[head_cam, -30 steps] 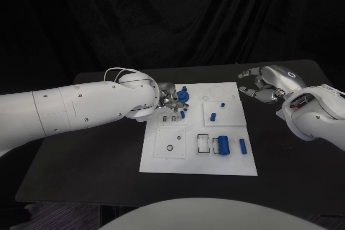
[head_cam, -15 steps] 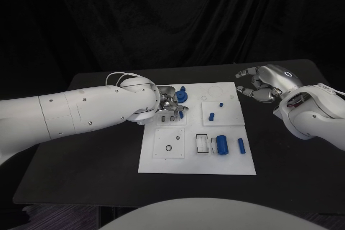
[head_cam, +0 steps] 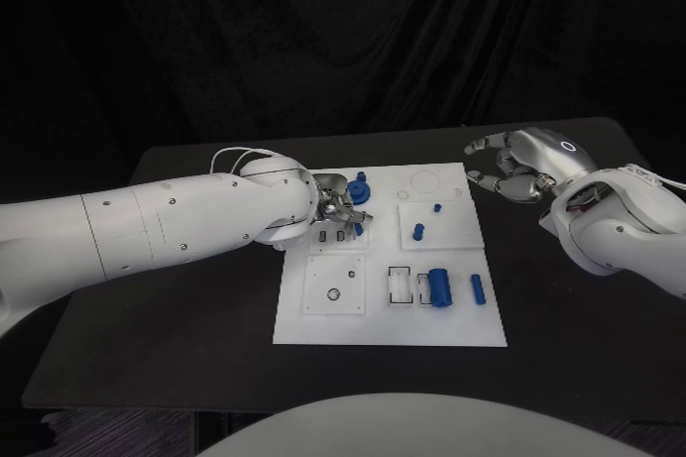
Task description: Assemble the parts on the task board
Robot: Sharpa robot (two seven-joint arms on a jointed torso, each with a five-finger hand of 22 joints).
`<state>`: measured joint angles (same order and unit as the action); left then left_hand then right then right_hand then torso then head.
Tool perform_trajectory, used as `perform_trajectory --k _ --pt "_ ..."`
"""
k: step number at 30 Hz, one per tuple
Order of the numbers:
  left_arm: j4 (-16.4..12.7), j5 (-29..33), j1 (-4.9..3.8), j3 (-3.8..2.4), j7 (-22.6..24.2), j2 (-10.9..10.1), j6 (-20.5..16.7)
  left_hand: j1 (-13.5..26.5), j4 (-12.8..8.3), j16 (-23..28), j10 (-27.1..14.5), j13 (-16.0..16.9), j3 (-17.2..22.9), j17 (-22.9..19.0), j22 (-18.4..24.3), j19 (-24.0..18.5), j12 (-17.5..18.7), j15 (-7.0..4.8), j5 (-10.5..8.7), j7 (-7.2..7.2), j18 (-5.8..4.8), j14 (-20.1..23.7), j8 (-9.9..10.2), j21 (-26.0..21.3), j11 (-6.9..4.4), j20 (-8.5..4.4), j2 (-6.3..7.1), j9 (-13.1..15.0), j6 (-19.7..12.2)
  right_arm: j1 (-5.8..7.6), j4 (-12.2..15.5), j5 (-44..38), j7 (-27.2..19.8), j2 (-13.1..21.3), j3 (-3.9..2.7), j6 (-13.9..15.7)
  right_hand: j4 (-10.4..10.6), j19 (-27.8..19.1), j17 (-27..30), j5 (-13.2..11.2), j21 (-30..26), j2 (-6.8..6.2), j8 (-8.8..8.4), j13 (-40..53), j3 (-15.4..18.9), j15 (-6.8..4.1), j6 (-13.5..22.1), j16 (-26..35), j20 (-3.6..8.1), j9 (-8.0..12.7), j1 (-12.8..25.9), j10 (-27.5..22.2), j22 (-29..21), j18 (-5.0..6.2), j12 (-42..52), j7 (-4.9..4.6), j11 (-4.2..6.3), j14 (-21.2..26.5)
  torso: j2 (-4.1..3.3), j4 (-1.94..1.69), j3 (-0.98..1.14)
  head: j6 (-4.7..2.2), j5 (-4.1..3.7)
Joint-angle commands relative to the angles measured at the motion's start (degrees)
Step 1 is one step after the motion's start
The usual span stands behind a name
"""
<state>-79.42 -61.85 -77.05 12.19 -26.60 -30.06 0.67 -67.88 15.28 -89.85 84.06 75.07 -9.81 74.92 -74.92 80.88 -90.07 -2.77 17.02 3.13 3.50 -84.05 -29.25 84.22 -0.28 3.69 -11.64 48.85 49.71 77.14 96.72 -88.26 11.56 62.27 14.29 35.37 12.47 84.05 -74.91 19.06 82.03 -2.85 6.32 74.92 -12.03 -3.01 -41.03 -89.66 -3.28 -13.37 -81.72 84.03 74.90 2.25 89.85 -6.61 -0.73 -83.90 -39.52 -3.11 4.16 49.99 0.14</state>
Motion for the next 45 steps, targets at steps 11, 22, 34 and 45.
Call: perform_trajectory --k 11,22,34,45 --pt "1.1 0.0 0.7 -0.05 0.9 0.8 1.1 -1.7 -1.1 -0.1 5.9 14.9 1.3 15.1 -4.2 -0.2 0.1 -0.5 -1.9 -0.11 -0.44 -5.9 1.5 -0.4 -0.4 -0.47 -0.07 0.6 0.9 -0.08 0.1 -0.2 0.3 0.0 -0.04 -0.3 -0.5 2.2 -15.1 0.5 -0.7 0.14 -0.23 15.1 -0.2 0.45 -0.5 -0.3 -0.36 0.1 -0.5 6.0 12.3 -0.12 0.2 -0.17 -0.49 -6.1 -0.04 -0.03 -0.02 0.01 -0.36" --pt "1.4 0.0 0.89 -0.05 1.3 1.1 1.8 -2.5 -1.8 -0.1 5.9 14.9 2.2 15.1 -4.2 -0.2 0.1 -0.56 -1.66 -0.2 -0.43 -5.9 2.3 -0.5 -0.48 -0.52 0.1 1.0 1.1 -0.08 0.1 -0.2 0.2 0.1 -0.04 -0.4 -0.5 2.1 -15.1 0.5 -0.8 0.1 -0.24 15.1 -0.2 0.46 -0.5 -0.3 -0.37 0.1 -0.6 6.0 12.3 -0.09 0.2 -0.2 -0.5 -6.1 0.01 -0.19 -0.07 0.01 -1.32" --pt "1.5 0.0 1.13 -0.05 1.7 1.1 1.8 -3.8 -3.0 -0.1 5.9 14.9 4.1 15.1 -4.3 -0.1 0.1 -0.7 0.0 -0.36 -0.43 -5.9 3.7 -0.6 -0.63 -0.66 0.73 1.9 1.6 -0.09 -0.1 -0.2 0.3 0.0 -0.04 -0.8 -0.7 2.0 -15.1 0.8 -1.1 0.06 -0.27 15.1 -0.3 0.49 -0.6 -0.3 -0.4 0.2 -0.7 6.0 12.2 -0.03 0.2 -0.24 -0.55 -6.1 -0.02 -0.1 -0.09 0.01 -1.19" --pt "1.3 0.0 1.23 -0.05 2.1 0.6 1.3 -4.6 -3.9 -0.1 5.9 14.9 8.0 15.1 -4.3 -0.2 0.1 -0.81 3.38 -0.45 -0.39 -5.9 5.8 -0.9 -0.74 -0.78 1.94 3.2 2.1 -0.09 -0.4 -0.2 0.3 -0.3 -0.04 -1.0 -0.8 1.9 -15.1 1.1 -1.3 0.13 -0.33 15.1 -0.5 0.54 -0.7 -0.3 -0.43 0.2 -0.8 6.0 12.1 0.02 0.2 -0.31 -0.6 -6.1 0.08 -0.02 -0.09 0.01 -1.07"
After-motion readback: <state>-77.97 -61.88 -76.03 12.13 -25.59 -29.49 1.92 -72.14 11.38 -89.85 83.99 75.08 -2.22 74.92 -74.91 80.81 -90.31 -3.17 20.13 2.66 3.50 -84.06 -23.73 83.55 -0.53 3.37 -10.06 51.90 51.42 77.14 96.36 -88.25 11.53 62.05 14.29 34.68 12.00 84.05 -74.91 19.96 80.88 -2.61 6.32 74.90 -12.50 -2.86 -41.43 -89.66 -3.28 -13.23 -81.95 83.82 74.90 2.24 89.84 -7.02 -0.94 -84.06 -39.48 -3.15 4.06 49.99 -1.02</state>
